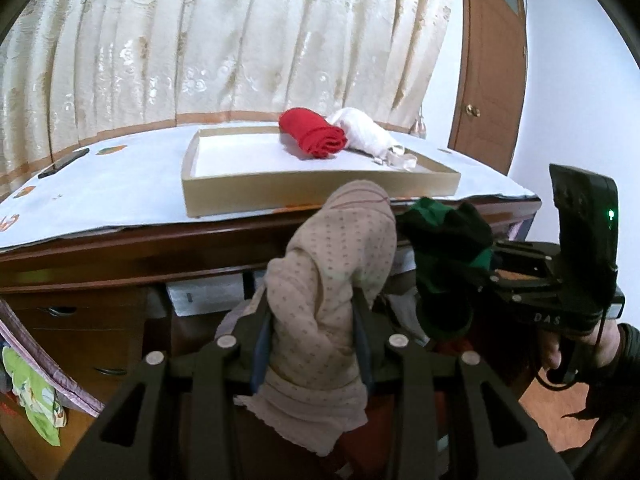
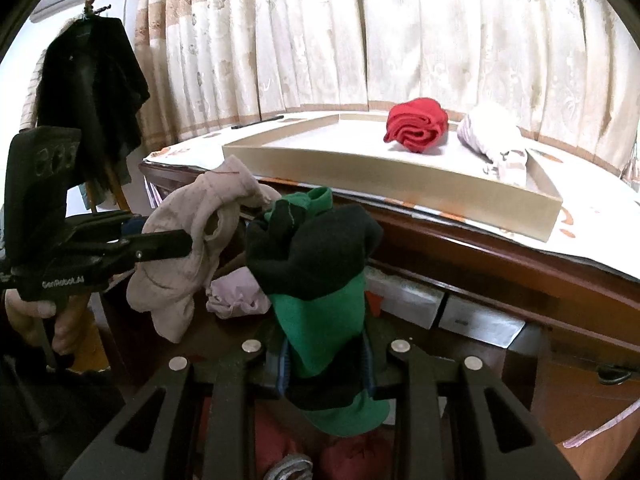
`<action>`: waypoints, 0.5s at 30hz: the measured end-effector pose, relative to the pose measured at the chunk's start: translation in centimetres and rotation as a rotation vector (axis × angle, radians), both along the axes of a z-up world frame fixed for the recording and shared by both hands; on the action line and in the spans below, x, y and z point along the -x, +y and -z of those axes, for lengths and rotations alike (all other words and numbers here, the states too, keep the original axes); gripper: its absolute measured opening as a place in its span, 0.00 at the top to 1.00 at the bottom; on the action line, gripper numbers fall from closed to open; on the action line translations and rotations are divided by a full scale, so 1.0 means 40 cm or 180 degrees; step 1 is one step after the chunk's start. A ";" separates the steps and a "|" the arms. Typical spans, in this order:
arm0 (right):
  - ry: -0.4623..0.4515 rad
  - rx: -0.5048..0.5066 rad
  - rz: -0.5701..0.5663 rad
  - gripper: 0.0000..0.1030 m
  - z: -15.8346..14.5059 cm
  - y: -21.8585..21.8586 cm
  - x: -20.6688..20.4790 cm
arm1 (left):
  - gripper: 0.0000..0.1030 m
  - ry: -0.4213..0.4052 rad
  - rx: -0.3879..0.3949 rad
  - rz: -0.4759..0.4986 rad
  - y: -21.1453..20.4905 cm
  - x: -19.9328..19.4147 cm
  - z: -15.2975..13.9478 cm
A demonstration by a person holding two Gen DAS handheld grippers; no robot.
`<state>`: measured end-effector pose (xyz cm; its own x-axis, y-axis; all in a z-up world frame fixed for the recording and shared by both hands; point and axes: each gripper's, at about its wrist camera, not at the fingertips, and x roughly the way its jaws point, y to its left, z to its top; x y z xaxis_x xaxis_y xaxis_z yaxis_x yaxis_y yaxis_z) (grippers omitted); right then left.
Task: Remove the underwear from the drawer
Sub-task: 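Lift the cream dotted garment with the left gripper while the right gripper lifts the green-black sock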
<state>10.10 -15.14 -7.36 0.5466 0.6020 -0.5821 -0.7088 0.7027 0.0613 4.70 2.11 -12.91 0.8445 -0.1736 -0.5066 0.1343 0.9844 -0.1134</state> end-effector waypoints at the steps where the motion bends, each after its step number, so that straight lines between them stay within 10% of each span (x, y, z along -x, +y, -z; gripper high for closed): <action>1: -0.0002 -0.0008 0.0004 0.71 -0.001 0.000 0.001 | 0.67 -0.0007 0.0006 -0.0005 0.002 0.000 0.000; 15: -0.0248 -0.0154 -0.0043 0.71 -0.017 -0.013 0.032 | 0.67 -0.0251 0.0061 0.0034 -0.003 0.024 -0.022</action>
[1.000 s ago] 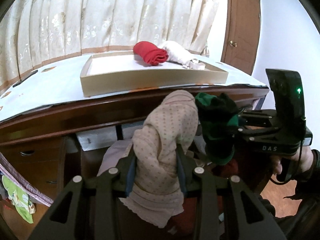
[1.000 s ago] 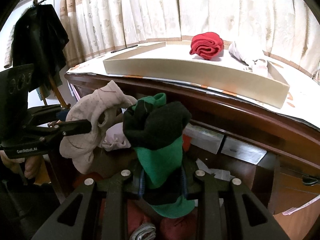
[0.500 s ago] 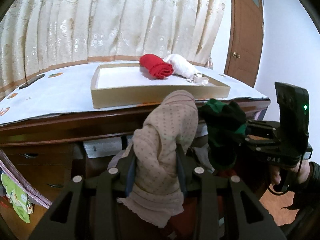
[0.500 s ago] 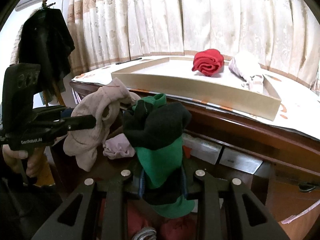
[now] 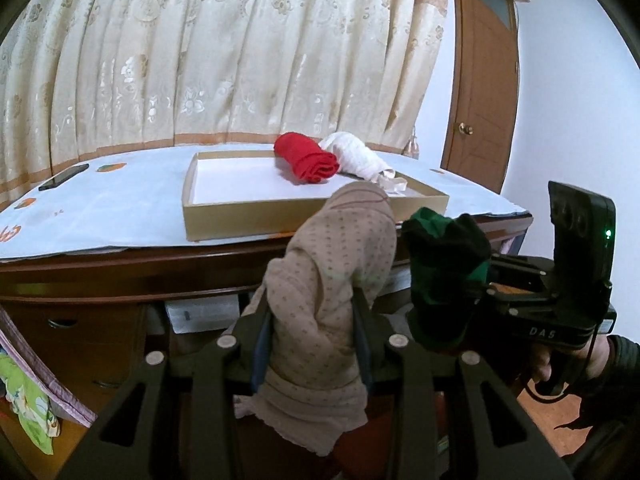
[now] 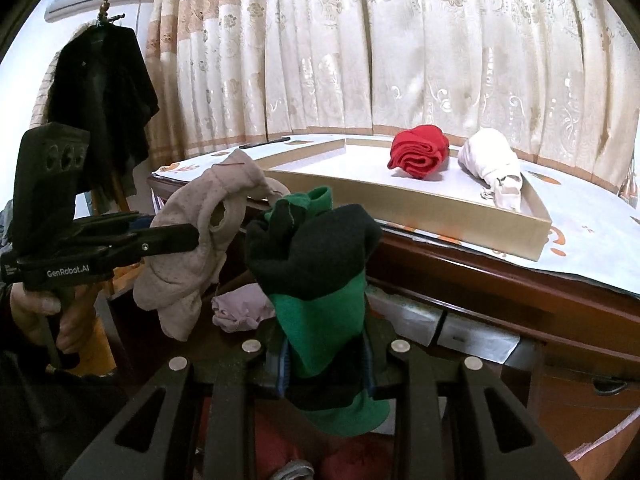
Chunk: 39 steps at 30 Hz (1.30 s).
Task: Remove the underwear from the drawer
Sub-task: 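Lift the cream dotted garment with the left gripper while the right gripper lifts the green-black sock, then carry cream dotted garment in left gripper while right gripper carries green-black sock toward tray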
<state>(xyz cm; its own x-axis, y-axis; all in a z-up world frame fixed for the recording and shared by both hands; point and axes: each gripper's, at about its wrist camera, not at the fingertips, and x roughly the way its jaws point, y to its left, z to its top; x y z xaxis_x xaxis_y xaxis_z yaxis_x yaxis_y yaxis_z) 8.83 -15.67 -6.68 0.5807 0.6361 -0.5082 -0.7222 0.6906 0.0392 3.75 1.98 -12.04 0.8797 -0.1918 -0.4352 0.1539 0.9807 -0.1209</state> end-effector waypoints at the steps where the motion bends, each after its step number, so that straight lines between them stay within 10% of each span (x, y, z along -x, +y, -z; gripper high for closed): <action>1: -0.0014 -0.0018 -0.0005 0.71 -0.002 -0.001 0.002 | 0.67 -0.0013 0.0003 -0.0002 0.001 0.001 -0.002; 39: 0.0046 -0.0427 -0.0117 0.71 -0.153 0.018 0.032 | 0.67 -0.0359 0.0000 -0.0154 0.021 0.004 -0.140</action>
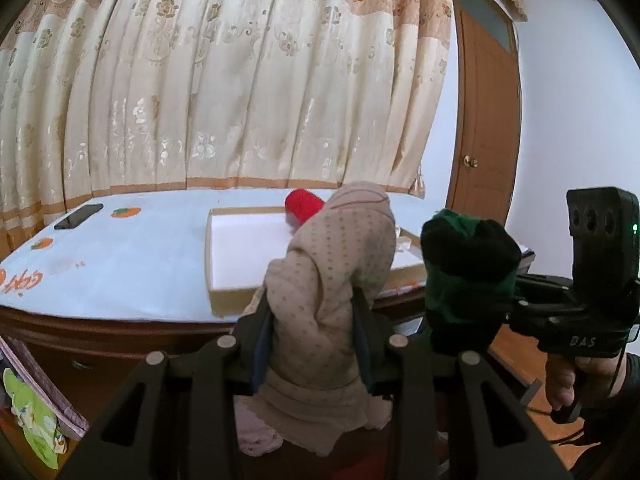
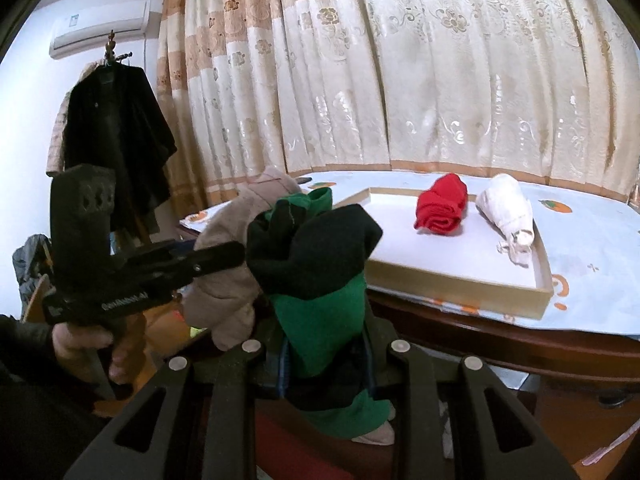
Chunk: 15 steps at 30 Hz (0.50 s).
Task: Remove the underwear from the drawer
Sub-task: 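Carry cream dotted garment in left gripper while right gripper carries green-black sock toward tray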
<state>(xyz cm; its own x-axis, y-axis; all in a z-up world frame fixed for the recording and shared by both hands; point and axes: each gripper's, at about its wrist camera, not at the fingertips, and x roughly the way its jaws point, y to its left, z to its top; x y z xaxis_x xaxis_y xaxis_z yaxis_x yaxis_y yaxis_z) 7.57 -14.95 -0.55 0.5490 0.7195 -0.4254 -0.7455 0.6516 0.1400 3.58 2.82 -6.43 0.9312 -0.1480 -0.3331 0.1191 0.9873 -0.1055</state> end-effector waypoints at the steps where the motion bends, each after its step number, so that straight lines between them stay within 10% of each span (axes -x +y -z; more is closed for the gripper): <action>1: 0.0039 -0.0018 -0.0010 0.71 -0.012 0.003 -0.003 | 0.67 -0.0010 -0.0011 -0.0004 0.001 -0.003 -0.008; 15: 0.0287 -0.0107 0.0016 0.71 -0.112 0.041 -0.092 | 0.67 -0.0070 -0.0101 -0.0066 0.029 -0.070 -0.104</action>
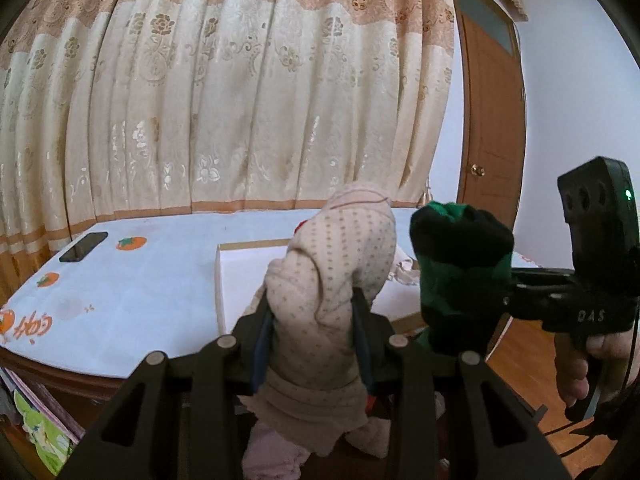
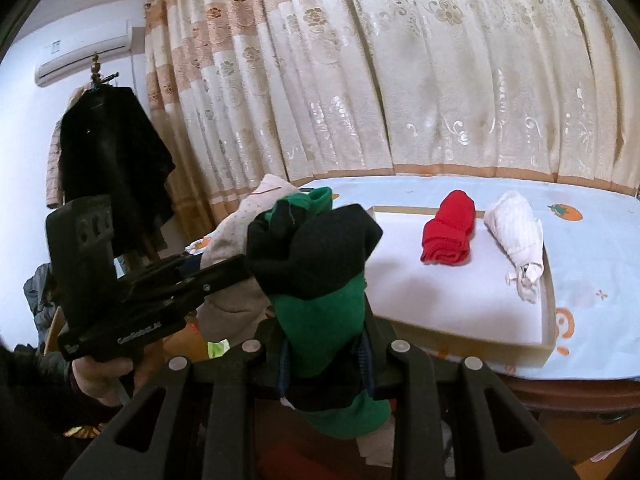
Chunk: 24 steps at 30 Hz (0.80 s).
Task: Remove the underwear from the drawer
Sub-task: 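Carry cream dotted garment in left gripper while right gripper carries green-black sock toward tray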
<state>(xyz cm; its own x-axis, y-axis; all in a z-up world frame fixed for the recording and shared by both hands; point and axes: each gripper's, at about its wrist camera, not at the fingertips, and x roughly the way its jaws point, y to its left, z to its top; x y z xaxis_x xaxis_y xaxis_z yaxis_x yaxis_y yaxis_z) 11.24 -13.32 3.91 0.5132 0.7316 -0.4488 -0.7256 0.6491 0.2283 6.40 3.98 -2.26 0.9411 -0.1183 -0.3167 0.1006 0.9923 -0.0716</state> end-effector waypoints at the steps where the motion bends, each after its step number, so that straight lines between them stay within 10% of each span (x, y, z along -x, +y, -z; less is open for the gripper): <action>1: 0.0025 -0.0017 -0.0003 0.71 -0.006 0.003 -0.012 | 0.67 0.0006 0.0004 0.0001 0.004 -0.009 -0.006; 24: 0.0559 -0.0053 0.0169 0.71 -0.040 0.132 -0.313 | 0.67 0.0314 0.0217 -0.0132 0.111 -0.261 -0.066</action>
<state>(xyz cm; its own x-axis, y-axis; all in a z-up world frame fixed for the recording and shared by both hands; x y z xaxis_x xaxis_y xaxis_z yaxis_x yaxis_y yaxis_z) 23.75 -8.04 5.49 0.4663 0.7136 -0.5229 -0.6384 0.6806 0.3595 16.84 8.42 0.38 0.9103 -0.1044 -0.4005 0.0488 0.9880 -0.1466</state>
